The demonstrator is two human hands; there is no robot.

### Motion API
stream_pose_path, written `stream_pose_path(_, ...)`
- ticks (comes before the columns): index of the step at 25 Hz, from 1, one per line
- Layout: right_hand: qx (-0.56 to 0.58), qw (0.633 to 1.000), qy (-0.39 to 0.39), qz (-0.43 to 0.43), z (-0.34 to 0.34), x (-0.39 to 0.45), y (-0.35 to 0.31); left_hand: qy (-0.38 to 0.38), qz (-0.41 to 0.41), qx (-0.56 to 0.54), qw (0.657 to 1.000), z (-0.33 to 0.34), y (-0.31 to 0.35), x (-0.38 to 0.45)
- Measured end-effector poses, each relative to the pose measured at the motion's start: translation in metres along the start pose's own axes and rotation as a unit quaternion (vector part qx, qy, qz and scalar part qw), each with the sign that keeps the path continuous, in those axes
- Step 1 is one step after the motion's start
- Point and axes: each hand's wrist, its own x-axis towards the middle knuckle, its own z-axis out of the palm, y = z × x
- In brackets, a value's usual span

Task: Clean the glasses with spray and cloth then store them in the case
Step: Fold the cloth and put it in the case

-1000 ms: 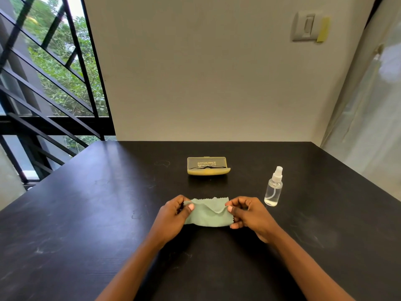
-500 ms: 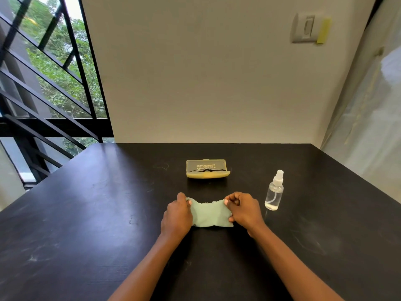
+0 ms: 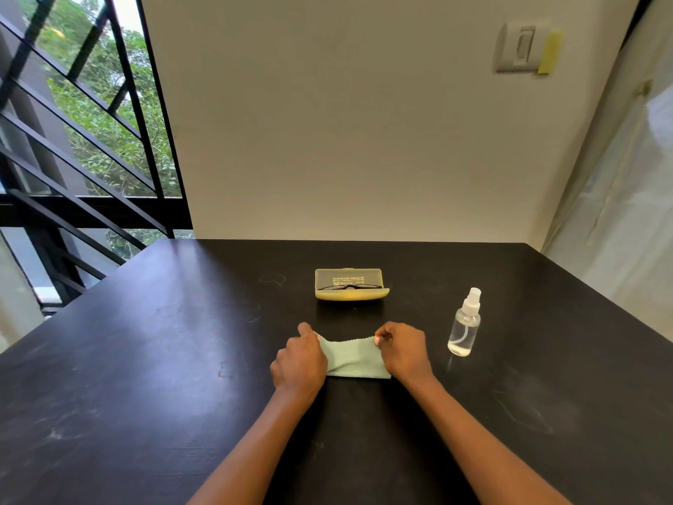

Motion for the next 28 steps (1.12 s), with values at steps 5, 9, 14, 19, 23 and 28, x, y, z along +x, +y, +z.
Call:
stream_pose_path(5, -0.044, 0.999, -0.007, -0.009, 0.005, 0.005, 0.001, -0.035, -0.04, 0.014, 0.998, -0.002, 0.002, 0.011)
stream_pose_path(9, -0.035, 0.999, -0.006, 0.001, 0.001, 0.005, 0.0, -0.043, -0.077, -0.004, 0.996, -0.006, -0.002, 0.018)
stream_pose_path(14, 0.008, 0.997, 0.005, -0.072, -0.022, -0.012, 0.001, -0.079, -0.124, -0.172, 0.974, -0.007, -0.03, 0.037)
stream_pose_path(19, -0.097, 0.95, -0.183, -0.232, -0.038, -0.036, -0.007, -0.192, -0.129, -0.264, 0.936, -0.028, -0.039, 0.028)
stream_pose_path(23, -0.206, 0.923, -0.158, -0.284, -0.027, -0.041, -0.013, -0.18, -0.106, -0.219, 0.953, -0.018, -0.038, 0.028)
stream_pose_path(28, -0.244, 0.908, -0.124, -0.316, -0.029, -0.044, -0.006, -0.121, -0.086, -0.172, 0.974, -0.001, -0.045, 0.033)
